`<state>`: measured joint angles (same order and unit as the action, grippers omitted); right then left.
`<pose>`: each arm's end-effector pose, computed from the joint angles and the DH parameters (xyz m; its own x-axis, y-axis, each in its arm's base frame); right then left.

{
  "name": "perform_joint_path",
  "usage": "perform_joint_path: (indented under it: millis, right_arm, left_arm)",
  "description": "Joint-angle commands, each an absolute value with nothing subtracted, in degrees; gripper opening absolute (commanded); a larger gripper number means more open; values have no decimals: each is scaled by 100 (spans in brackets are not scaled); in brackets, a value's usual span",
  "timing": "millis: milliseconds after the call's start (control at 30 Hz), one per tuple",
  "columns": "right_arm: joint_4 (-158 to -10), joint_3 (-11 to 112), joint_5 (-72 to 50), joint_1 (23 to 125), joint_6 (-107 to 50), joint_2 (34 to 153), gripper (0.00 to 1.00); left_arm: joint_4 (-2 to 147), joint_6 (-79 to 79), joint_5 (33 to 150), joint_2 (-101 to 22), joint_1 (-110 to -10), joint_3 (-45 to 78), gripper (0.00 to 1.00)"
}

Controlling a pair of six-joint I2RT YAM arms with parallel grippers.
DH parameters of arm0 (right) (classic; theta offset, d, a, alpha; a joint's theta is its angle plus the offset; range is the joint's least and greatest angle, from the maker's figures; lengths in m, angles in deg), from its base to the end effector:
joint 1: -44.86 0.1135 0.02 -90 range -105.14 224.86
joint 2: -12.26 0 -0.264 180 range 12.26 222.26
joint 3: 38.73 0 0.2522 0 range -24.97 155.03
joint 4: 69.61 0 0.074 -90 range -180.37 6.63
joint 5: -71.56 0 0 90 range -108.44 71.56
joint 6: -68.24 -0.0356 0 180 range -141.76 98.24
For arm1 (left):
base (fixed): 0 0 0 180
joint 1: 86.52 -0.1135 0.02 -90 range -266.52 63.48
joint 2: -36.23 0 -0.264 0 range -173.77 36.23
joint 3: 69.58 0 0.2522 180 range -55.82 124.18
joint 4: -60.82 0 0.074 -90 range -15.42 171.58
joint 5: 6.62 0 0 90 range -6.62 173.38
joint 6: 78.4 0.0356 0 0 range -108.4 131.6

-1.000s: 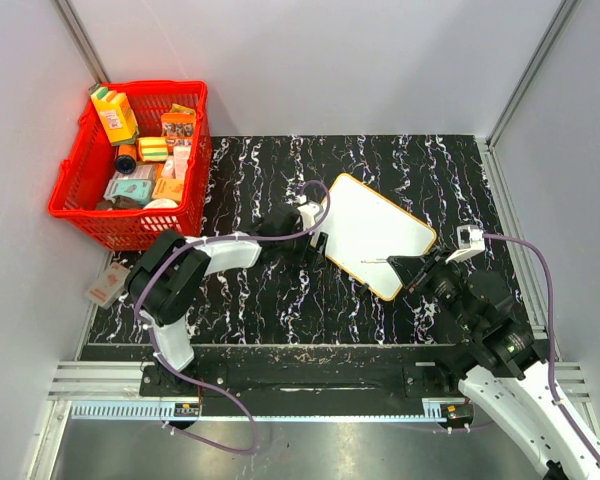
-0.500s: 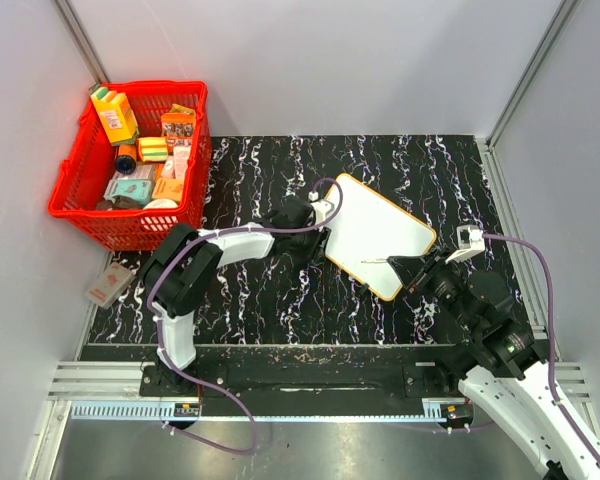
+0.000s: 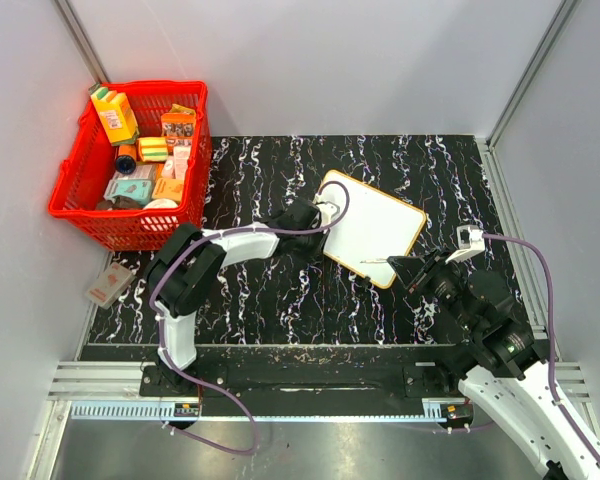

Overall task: Write a sentence on the whiteboard
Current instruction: Move the whiteboard to the center of the board.

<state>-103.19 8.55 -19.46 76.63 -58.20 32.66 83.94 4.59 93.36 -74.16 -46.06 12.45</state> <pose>0.0908 0.0555 0.3068 -0.3836 0.4610 -0.8002 -0.3525 0.7278 0.5883 0.3017 -0.2655 0.1558 -0.6789 0.4210 -0.6016 0.6432 0.7362 -0.2106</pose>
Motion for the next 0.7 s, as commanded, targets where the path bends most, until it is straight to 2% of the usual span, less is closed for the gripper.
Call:
perform_joint_path:
  millis: [0, 367, 500, 667]
  right_arm:
    - [-10297, 1072, -2047, 7685, -5735, 3247, 0]
    - [-10253, 1002, -2038, 7685, -5762, 3300, 0]
    - [-10227, 967, -2029, 7685, -5762, 3309, 0]
    - [-10218, 931, -2047, 7676, -5779, 3282, 0]
  left_arm:
    - [8477, 325, 8955, -7258, -4530, 1195, 0]
    - [9047, -158, 7671, -6599, -4039, 808, 0]
    - [9452, -666, 6960, -6476, -3801, 816, 0]
    - [9672, -1397, 6712, -6335, -3459, 676, 0]
